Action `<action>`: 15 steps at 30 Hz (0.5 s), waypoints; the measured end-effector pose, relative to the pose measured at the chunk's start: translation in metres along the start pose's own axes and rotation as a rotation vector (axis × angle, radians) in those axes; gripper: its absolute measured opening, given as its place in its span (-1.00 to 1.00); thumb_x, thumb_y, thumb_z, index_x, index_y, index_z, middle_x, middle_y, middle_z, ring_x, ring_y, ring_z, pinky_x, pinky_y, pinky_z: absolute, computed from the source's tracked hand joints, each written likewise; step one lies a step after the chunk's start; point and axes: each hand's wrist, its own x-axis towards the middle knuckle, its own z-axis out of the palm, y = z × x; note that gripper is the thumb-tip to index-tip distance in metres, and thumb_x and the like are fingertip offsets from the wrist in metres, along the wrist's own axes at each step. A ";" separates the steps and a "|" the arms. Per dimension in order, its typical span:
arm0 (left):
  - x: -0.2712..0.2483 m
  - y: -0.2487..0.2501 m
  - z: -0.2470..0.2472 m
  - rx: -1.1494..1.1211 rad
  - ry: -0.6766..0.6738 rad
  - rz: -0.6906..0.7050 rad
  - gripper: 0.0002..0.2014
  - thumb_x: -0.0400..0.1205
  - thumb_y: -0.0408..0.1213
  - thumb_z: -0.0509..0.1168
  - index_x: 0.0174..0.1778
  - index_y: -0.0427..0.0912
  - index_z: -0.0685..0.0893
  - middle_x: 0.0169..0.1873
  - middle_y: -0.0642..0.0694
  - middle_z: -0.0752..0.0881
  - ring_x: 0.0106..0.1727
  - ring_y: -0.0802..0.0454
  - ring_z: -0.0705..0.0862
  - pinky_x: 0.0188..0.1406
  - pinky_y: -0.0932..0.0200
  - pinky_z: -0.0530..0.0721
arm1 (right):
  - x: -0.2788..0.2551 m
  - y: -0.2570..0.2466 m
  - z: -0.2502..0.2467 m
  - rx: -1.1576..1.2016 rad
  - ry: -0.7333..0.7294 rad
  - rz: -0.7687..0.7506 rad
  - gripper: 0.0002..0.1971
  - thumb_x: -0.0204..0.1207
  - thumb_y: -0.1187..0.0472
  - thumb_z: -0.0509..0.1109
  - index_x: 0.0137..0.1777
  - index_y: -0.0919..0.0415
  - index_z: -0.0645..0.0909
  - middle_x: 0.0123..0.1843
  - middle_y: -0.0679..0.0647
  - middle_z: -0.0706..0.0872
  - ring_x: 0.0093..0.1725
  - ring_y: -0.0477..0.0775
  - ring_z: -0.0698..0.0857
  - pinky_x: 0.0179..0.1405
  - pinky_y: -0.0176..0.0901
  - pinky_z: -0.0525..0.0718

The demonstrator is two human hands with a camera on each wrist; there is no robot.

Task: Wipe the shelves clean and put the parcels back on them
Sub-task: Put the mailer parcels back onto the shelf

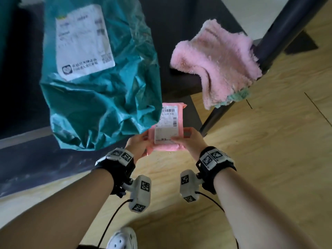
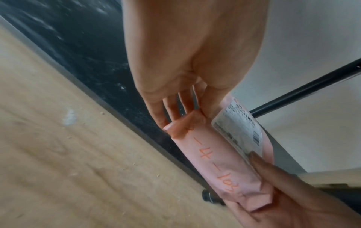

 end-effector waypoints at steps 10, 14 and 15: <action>-0.159 0.010 -0.012 -0.043 0.062 -0.174 -0.75 0.69 -0.32 0.22 0.29 -0.15 0.59 -0.04 -0.09 0.69 0.03 -0.06 0.64 -0.15 0.18 0.56 | -0.163 -0.044 -0.024 0.166 -0.099 0.282 -0.42 0.35 0.43 0.53 0.38 0.34 0.47 0.04 0.17 0.77 -0.21 -0.05 0.78 -0.32 -0.34 0.67; -0.254 0.028 -0.028 -0.051 0.092 -0.219 -0.79 0.69 -0.38 0.21 0.21 -0.18 0.62 -0.17 -0.06 0.69 -0.14 0.01 0.64 -0.17 0.21 0.57 | -0.248 -0.080 -0.032 0.215 -0.216 0.285 -0.75 0.41 0.43 0.45 0.10 0.36 0.64 -0.13 0.15 0.73 -0.55 -0.28 0.61 -0.34 -0.37 0.66; -0.278 0.032 -0.033 -0.051 0.095 -0.224 -0.80 0.69 -0.39 0.21 0.20 -0.18 0.62 -0.18 -0.06 0.69 -0.17 0.03 0.63 -0.16 0.21 0.58 | -0.268 -0.090 -0.033 0.205 -0.229 0.268 -0.74 0.43 0.41 0.44 0.12 0.38 0.64 -0.12 0.15 0.73 -0.56 -0.28 0.61 -0.42 -0.43 0.62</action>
